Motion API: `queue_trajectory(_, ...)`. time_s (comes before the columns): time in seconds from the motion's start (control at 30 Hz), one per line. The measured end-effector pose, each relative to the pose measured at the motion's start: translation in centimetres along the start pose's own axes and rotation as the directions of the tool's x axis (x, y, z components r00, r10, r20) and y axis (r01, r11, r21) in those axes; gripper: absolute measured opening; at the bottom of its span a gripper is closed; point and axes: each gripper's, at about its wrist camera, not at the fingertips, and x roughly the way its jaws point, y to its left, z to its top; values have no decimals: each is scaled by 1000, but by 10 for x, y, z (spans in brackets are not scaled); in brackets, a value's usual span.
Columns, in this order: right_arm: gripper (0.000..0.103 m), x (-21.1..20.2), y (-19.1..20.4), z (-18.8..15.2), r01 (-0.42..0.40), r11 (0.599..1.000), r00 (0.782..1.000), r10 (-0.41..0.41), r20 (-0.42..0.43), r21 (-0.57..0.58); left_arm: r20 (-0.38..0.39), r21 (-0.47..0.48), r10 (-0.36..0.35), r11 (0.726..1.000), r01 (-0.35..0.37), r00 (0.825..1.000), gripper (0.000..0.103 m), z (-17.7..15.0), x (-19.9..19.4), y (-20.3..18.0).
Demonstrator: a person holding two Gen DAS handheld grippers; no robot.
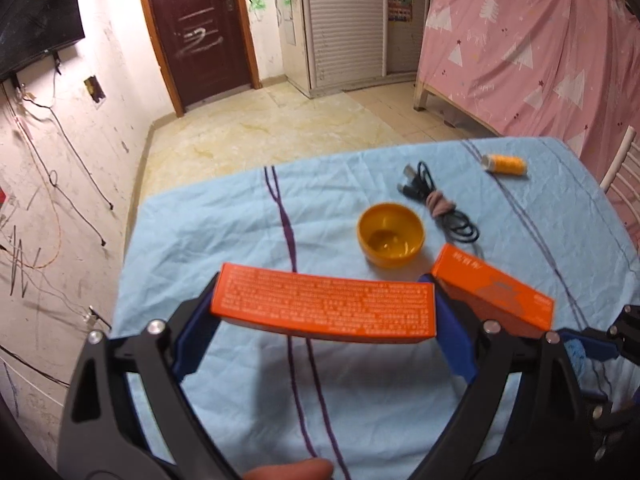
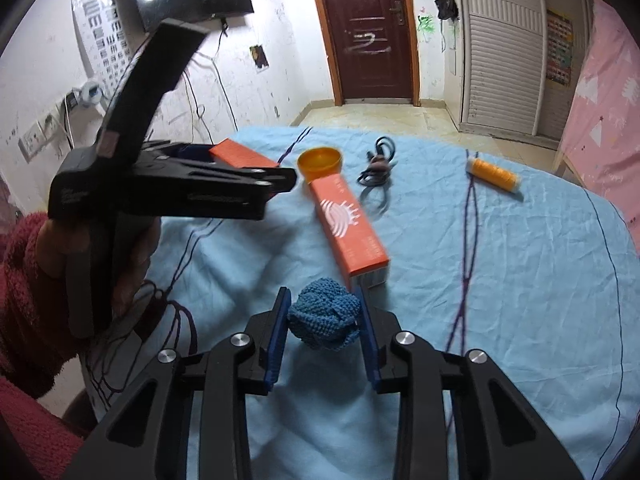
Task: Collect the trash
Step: 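Grasp the long orange printed box with the left gripper while the right grasps the blue knit ball, then carry the orange box and knit ball to the yellow bin and open both grippers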
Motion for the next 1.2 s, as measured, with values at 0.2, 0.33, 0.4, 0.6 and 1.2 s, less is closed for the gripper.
queue_trajectory(0.2, 26, -25, -27, 4, 17, 998, 998, -20, 66, 53, 33, -15, -27, 1000, 27, 999, 90, 14, -21, -15)
queue_trajectory(0.33, 26, -46, -51, 2, 41, 995, 992, -52, 114, 95, 42, -18, -62, 998, 63, 997, 90, 22, -29, -34)
queue_trajectory(0.4, 26, -58, -63, 1, 56, 991, 988, -72, 138, 119, 47, -18, -80, 997, 81, 996, 90, 26, -33, -46)
queue_trajectory(0.6, 26, -99, -116, -8, 105, 969, 965, -153, 211, 222, 55, 20, -124, 992, 123, 991, 90, 39, -43, -89)
queue_trajectory(1.2, 26, -185, -253, -58, 271, 853, 866, -418, 274, 445, 62, 164, -240, 960, 227, 969, 90, 75, -53, -234)
